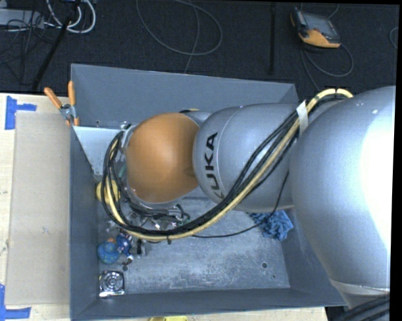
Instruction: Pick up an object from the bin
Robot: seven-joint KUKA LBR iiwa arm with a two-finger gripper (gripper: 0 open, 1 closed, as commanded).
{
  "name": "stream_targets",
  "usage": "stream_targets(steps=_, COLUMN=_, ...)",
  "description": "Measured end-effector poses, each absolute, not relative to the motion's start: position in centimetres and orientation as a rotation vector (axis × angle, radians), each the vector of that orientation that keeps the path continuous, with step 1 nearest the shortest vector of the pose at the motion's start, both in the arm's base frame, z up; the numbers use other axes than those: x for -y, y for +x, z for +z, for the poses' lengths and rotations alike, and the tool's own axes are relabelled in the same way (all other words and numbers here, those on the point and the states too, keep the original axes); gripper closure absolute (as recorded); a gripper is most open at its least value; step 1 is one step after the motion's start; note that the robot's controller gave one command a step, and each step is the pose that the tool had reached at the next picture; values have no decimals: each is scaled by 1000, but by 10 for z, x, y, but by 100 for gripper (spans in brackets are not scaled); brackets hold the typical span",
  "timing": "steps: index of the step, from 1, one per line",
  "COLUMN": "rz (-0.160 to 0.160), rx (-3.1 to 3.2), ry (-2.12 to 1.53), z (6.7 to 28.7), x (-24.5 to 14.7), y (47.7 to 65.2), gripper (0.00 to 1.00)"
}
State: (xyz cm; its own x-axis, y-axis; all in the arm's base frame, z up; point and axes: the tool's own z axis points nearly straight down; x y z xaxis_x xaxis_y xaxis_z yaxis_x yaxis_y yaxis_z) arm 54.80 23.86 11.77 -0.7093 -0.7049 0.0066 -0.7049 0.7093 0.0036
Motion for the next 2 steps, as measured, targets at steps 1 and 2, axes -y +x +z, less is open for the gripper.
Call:
stream_targets(steps=1, rz=-2, rx=2935, ry=1146, z=128, x=-230, y=575, gripper=100)
stream_targets(steps=2, rz=-2, rx=2933, ry=1140, z=282, x=-231, y=538, gripper=100)
